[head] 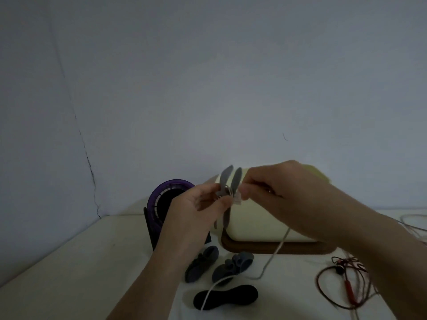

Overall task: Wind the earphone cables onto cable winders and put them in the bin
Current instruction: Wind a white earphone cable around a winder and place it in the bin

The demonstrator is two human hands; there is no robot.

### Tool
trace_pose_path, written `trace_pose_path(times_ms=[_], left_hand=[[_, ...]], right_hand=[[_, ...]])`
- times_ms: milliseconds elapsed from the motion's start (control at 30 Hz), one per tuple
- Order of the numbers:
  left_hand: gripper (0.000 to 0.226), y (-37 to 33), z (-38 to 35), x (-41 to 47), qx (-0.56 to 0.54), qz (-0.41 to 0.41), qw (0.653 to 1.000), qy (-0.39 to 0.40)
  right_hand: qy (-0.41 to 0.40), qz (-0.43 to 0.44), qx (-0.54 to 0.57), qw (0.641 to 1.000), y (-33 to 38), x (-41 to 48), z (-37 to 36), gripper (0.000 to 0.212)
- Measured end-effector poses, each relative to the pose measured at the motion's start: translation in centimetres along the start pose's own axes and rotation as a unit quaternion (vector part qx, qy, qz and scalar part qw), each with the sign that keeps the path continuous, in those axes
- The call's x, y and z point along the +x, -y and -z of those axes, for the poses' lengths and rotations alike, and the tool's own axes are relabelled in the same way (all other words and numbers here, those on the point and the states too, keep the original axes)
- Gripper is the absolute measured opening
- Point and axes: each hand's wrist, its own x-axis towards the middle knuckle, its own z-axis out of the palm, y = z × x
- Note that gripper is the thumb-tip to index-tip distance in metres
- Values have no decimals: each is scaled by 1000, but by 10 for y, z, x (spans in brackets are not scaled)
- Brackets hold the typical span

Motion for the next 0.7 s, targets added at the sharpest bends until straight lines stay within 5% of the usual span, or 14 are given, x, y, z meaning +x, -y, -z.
trace_pose_path(times_ms=[367, 700], left_hand=[[27, -2, -5, -3, -38, 3, 995, 94], [40, -14, -8, -11, -53, -19, 981, 188]], right_hand=[[-126, 11, 75, 989, -24, 4, 6, 21], [-22, -17, 344, 939, -58, 3, 9, 44]])
